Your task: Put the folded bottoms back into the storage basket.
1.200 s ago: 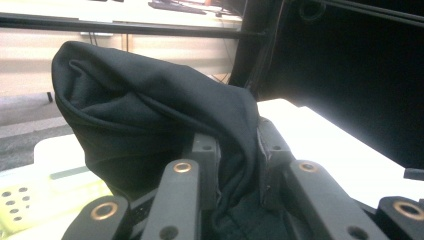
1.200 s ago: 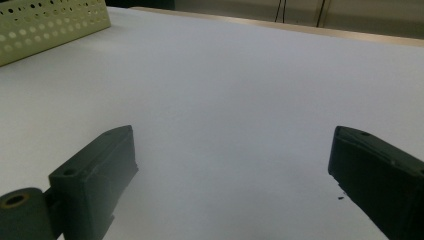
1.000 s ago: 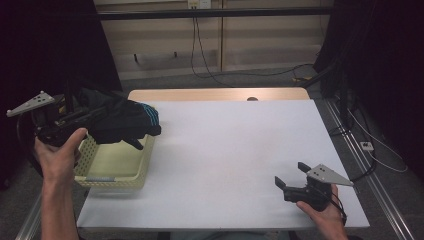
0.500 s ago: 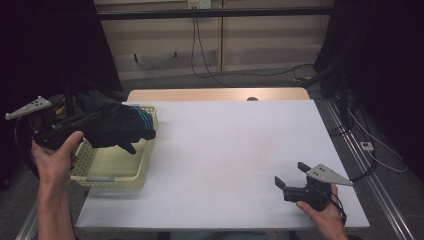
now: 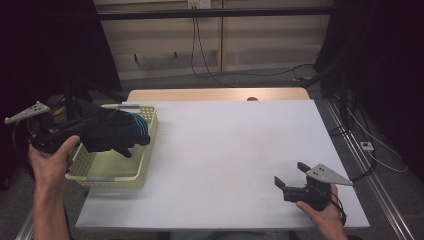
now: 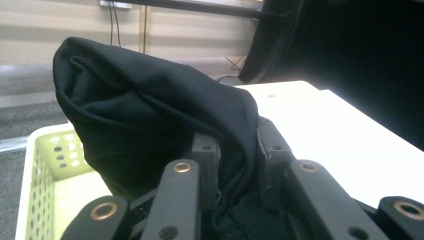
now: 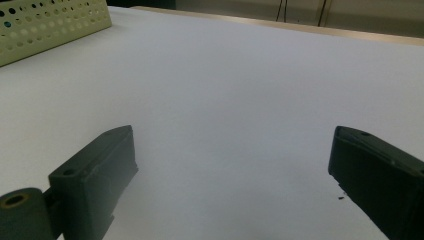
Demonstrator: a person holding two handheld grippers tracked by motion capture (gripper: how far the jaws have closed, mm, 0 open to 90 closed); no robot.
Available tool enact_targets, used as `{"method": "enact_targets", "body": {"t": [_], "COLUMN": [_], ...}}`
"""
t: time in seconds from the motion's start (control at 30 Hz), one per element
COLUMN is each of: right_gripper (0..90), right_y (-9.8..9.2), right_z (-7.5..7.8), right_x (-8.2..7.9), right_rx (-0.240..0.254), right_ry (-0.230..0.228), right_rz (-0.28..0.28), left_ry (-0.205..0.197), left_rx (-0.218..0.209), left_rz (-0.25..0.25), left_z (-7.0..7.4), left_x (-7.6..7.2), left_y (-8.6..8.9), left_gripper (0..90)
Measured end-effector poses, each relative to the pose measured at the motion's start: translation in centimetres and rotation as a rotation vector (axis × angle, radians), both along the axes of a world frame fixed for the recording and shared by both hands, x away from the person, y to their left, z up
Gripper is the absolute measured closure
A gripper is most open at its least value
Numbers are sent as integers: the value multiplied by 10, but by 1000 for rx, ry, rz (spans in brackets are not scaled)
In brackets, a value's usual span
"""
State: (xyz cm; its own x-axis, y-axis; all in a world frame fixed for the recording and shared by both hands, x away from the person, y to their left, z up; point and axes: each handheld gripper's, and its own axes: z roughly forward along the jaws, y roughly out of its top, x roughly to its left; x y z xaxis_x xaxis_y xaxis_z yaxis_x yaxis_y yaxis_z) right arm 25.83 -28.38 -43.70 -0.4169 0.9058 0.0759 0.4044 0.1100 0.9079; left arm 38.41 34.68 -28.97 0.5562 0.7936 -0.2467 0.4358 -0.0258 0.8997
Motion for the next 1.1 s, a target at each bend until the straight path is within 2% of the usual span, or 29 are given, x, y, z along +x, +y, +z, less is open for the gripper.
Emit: {"method": "enact_targets", "body": {"t": [0.17,0.23,0.3,0.5,0.63,0.8,0.9,0.97,1.1], "right_gripper": [50,50,50,50,50,50,50,50,50], "right_y": [0,0,1,0,1,1,1,1,1], "right_z": [0,0,0,0,0,-1,-1,-1,-1], "right_x": [0,1,0,0,0,1,1,1,1], "right_rx": [-3,-2,-3,-4,-7,-6,-5,-6,-4], "right_ry": [1,4,3,2,2,3,3,3,5], "right_rz": [3,0,3,4,6,6,6,6,6], "left_ry": [23,34,44,67,97,96,113,112,100], "left_rx": [3,-10,3,2,17,31,35,41,17], "left_rz": [4,12,17,20,9,-16,-39,-63,-138], "left_z": [-10,-15,-18,-25,-29,-31,-33,-33,-32], "left_x": [3,5,6,8,11,16,19,19,18], "left_y": [7,10,12,19,17,11,7,4,0], "left_gripper": [753,753,753,753,753,753,754,755,765]}}
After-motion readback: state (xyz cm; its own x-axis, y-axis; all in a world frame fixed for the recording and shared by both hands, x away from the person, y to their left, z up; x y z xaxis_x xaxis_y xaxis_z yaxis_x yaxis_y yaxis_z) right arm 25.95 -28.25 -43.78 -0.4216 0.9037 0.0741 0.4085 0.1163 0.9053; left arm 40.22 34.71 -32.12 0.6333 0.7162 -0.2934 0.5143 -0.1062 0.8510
